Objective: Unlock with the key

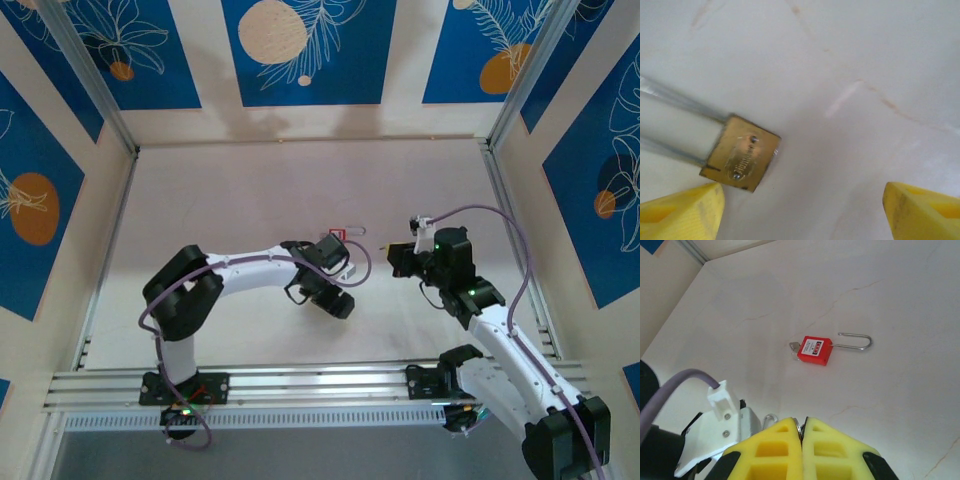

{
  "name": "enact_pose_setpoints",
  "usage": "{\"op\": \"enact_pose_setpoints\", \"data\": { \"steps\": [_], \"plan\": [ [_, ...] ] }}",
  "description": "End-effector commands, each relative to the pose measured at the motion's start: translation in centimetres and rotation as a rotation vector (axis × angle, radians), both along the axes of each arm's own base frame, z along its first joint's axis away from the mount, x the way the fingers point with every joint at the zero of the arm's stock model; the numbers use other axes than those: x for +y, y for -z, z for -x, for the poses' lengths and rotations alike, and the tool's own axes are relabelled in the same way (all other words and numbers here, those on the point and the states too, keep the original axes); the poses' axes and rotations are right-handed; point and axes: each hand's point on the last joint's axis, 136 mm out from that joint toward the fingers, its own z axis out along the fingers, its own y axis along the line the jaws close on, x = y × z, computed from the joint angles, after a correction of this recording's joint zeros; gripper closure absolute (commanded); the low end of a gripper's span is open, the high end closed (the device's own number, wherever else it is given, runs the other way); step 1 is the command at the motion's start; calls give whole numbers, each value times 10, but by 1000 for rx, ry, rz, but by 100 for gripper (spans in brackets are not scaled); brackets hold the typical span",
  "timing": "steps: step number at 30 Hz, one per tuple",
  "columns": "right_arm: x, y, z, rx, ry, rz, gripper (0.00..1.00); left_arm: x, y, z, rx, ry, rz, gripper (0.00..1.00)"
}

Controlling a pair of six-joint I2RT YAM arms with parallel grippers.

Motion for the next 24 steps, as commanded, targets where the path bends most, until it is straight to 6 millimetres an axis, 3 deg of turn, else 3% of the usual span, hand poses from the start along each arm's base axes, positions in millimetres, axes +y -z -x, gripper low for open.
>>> {"op": "enact_pose_setpoints", "data": {
  "steps": [1, 7, 13, 19, 24],
  "plan": [
    [-6, 8, 4, 25, 30, -4, 100, -18, -21, 9, 56, -3, 104, 19],
    [-11, 5, 5, 19, 48, -7, 100, -19, -19, 8, 48, -14, 105, 19],
    [-13, 8, 5, 30, 59, -10, 100, -17, -36, -2, -14, -13, 80, 19],
    [-15, 10, 4, 40, 70, -18, 100, 12, -74, -40, -283, 24, -81, 17],
    [-14, 10, 5, 45, 68, -31, 100, 26, -125, -83, -640, 73, -104, 0]
  ]
}}
